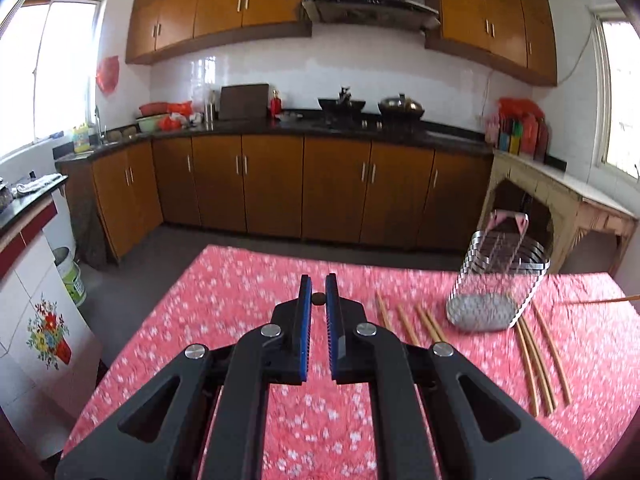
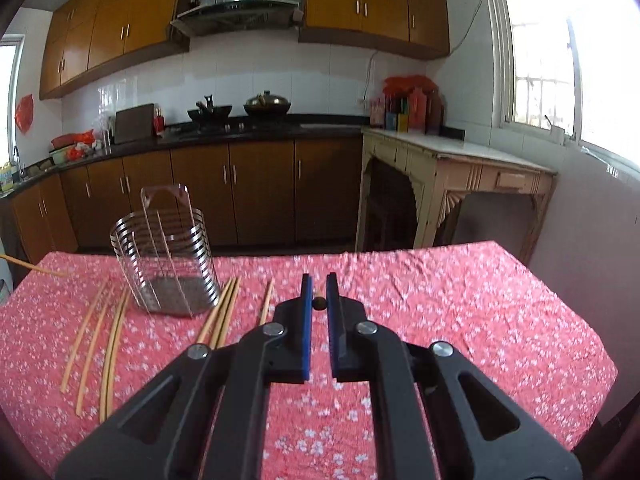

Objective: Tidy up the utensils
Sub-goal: 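Lift the chopstick with the right gripper and carry it over the wire holder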

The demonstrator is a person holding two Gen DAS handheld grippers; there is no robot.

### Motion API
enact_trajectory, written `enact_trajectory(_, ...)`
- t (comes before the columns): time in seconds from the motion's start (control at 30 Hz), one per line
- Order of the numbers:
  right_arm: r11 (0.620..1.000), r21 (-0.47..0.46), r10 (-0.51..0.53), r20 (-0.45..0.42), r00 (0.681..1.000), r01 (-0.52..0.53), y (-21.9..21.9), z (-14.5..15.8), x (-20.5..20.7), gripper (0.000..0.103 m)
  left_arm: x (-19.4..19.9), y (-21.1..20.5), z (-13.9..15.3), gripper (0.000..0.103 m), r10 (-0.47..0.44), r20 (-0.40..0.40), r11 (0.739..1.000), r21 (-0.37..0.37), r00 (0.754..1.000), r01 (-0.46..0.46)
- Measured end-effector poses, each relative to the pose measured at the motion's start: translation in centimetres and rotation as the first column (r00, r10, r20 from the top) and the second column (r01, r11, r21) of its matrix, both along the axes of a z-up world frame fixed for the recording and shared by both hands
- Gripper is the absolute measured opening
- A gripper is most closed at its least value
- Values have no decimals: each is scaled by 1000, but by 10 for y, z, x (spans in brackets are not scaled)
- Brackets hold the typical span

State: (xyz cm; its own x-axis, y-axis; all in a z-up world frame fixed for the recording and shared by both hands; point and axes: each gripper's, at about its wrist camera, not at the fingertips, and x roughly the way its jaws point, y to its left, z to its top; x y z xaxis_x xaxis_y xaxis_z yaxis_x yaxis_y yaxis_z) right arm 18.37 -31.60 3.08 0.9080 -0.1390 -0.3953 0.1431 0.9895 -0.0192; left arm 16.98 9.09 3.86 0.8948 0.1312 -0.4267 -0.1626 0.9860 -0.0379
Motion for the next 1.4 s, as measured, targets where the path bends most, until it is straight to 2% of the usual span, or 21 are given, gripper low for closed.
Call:
enact_trajectory(0.3,1000,4,4,83,997,-5,0,41,14,8,8,8,26,7,17,52,999,-29,998,-16)
enact_trajectory(0.67,999,21,30,113,993,-33,-4,74,23,8,11,7,47,7,12,82,1000,-21,997,-11)
enact_trajectory(0.97,994,67,74,121,990,-83,-2,100,27,8,15,-8,69,7,-34,106,999,-28,994,37)
enact_trajectory(1.17,989,55,127,186,974,-140,14,146,28,8,23,-33,103,7,-91,145,994,-39,985,98)
enact_trajectory(1.27,984,47,156,242,958,-172,26,177,27,8,27,-49,132,7,-128,191,989,-52,973,140)
enact_trajectory(1.4,978,43,185,289,939,-206,41,203,32,8,32,-71,170,7,-143,280,984,-59,949,165)
